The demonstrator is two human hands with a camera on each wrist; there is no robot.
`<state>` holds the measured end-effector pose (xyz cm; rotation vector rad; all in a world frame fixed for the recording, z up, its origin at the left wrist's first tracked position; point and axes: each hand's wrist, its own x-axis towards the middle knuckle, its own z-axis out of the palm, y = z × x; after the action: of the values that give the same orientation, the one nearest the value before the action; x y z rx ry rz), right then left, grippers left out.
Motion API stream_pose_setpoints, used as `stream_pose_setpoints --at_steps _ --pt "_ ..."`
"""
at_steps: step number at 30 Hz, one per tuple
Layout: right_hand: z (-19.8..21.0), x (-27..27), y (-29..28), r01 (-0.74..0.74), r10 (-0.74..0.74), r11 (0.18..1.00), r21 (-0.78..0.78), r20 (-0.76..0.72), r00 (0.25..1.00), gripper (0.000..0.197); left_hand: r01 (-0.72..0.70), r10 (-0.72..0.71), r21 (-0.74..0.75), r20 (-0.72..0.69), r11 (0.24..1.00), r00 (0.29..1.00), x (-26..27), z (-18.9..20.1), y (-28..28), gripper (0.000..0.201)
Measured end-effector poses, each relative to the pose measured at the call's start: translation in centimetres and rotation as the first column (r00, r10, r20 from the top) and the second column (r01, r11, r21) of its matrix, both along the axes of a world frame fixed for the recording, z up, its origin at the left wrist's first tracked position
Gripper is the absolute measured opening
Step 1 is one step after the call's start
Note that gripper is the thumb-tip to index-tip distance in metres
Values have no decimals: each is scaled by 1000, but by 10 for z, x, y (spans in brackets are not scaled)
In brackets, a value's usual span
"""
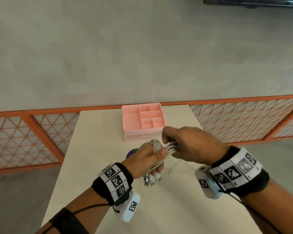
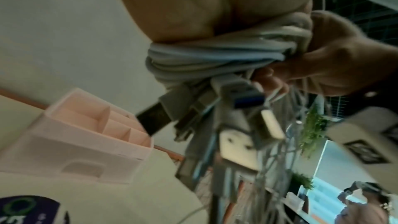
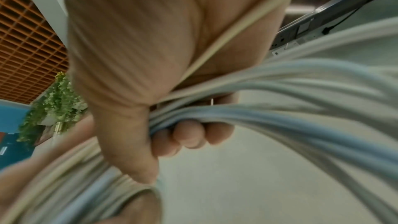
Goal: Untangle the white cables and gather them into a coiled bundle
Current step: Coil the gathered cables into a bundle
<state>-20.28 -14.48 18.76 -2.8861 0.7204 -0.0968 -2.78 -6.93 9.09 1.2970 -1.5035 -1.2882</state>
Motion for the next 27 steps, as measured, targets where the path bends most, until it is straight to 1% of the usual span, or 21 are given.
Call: stream_pose_setpoints --at_steps 1,3,4,5,6,8,9,10,12,13,15,16,18,20,22,24,25,27 --pt "1 0 -7 11 -11 1000 3 28 1000 29 33 -33 -6 -23 999 999 -3 3 2 70" --pt "-2 1 -20 34 -38 998 44 111 993 24 59 -59 -4 -93 998 994 -10 8 4 49" --pt "-6 1 -26 47 -64 993 113 148 987 21 71 -70 3 -157 997 985 -13 10 5 39" --pt "-11 3 -30 53 -92 974 221 166 982 19 89 -85 6 -238 996 968 -17 13 6 32" --pt "-16 6 -32 44 -111 933 357 170 979 22 107 -97 12 -327 994 940 -20 15 7 28" --pt "-24 12 -31 -23 -118 785 619 186 975 39 148 -118 25 -478 989 870 -23 20 8 23" --pt "-28 15 -29 -63 -113 714 697 204 972 50 169 -129 28 -528 985 840 -23 22 9 21" --pt "-31 17 -27 -99 -105 661 744 222 969 59 186 -136 33 -560 982 817 -21 23 9 18" --pt "-35 20 -25 -150 -89 588 794 248 965 67 214 -165 11 -596 977 786 -15 24 10 10" --pt "-37 20 -25 -162 -86 561 811 252 964 68 219 -181 -10 -603 976 777 -12 24 10 9" --pt "-38 22 -24 -162 -92 521 838 244 965 60 213 -193 -36 -591 976 784 -7 21 11 15" --pt "-38 23 -22 -144 -113 514 845 233 966 52 201 -187 -41 -584 979 790 -5 19 11 16" --pt "-39 28 -19 -77 -185 546 834 209 960 33 155 -140 -25 -581 988 802 -2 16 11 23" --pt "-40 33 -16 -29 -236 581 814 202 950 29 118 -98 -1 -560 993 823 1 15 9 24" --pt "-42 35 -16 -5 -264 607 795 207 942 22 86 -73 0 -517 996 853 6 13 6 20" --pt "-45 37 -16 23 -291 654 756 222 931 15 27 -20 7 -496 1000 868 12 10 3 17" --pt "-46 37 -16 38 -304 672 740 229 925 14 -9 15 15 -491 1000 871 15 8 2 17" --pt "-49 37 -17 54 -325 681 730 235 916 14 -60 62 18 -476 998 877 17 4 0 17"
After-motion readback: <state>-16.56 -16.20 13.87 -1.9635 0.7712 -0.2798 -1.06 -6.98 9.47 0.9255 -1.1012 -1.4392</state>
